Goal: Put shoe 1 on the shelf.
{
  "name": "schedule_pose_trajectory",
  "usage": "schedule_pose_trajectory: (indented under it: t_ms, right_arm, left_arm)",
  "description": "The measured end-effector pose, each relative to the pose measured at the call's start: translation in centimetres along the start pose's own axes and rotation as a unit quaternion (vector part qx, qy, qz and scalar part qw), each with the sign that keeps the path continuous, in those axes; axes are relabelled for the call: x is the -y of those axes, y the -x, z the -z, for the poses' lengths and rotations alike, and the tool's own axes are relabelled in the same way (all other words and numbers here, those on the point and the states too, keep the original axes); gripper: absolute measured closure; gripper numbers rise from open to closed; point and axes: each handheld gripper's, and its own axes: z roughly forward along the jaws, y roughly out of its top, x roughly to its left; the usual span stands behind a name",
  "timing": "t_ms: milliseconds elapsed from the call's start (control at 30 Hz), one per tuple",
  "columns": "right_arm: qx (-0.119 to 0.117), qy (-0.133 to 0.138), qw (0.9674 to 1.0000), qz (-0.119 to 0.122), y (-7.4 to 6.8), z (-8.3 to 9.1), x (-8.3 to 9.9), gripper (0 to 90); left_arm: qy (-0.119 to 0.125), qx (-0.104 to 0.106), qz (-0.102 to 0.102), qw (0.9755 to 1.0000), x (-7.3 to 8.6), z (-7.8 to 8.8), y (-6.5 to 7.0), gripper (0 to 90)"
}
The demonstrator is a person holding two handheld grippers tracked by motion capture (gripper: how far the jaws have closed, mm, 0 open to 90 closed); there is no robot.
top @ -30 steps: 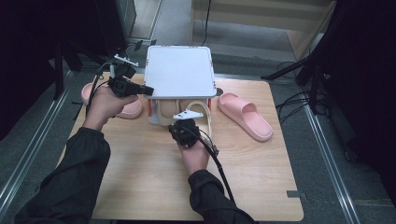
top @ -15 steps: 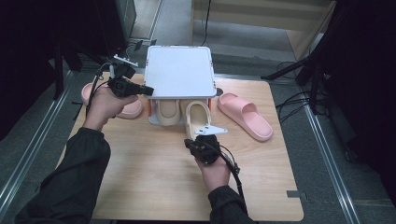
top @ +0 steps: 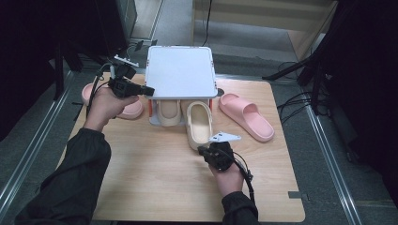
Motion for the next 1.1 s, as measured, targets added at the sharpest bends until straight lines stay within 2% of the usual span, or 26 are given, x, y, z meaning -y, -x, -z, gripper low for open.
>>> schedule_pose_trajectory:
  t_ms: [67, 133, 233, 433, 500, 533, 700, 1033, 1067, 1100]
  right_arm:
    - [0.012, -0.007, 0.9999, -0.009, 1.0, -0.2, 0.2, 90.0]
    - [0.013, -0.008, 0.9998, -0.012, 1.5, -0.4, 0.1, 90.0]
    - [0.012, -0.008, 0.9998, -0.017, 1.7, -0.6, -0.1, 90.0]
    - [0.016, -0.014, 0.9997, -0.006, 1.9, -2.0, -1.8, 90.0]
    - [0.016, -0.007, 0.9998, -0.004, 2.2, -3.1, -2.7, 90.0]
    - [0.016, -0.007, 0.9998, -0.004, 2.2, -3.1, -2.7, 90.0]
    - [0.020, 0.021, 0.9992, -0.026, 3.4, -4.8, -4.4, 90.0]
    - [0.024, 0.029, 0.9983, -0.043, 4.6, -6.7, -6.3, 90.0]
    - [0.042, 0.032, 0.9978, -0.039, 4.6, -6.8, -6.3, 90.0]
    - [0.042, 0.032, 0.9978, -0.039, 4.6, -6.8, -6.3, 90.0]
  left_arm:
    - [0.000, -0.001, 0.001, 1.0000, 0.0, 0.0, 0.0, 84.3]
    - [-0.001, -0.002, 0.000, 1.0000, 0.0, 0.0, 0.1, 84.3]
    - [0.000, -0.004, 0.000, 1.0000, 0.0, 0.0, 0.1, 84.4]
    - [0.000, -0.002, 0.001, 1.0000, 0.0, 0.0, 0.1, 84.3]
    - [0.000, 0.001, 0.002, 1.0000, 0.0, 0.0, 0.0, 84.4]
    - [0.000, 0.001, 0.002, 1.0000, 0.0, 0.0, 0.0, 84.3]
    - [0.000, -0.002, -0.002, 1.0000, 0.0, 0.0, 0.0, 84.3]
    - [-0.001, -0.009, -0.008, 0.9999, 0.0, 0.0, 0.2, 83.7]
    - [-0.001, -0.008, -0.007, 0.9999, 0.0, 0.1, 0.2, 83.2]
    - [-0.001, -0.008, -0.007, 0.9999, 0.0, 0.1, 0.2, 83.2]
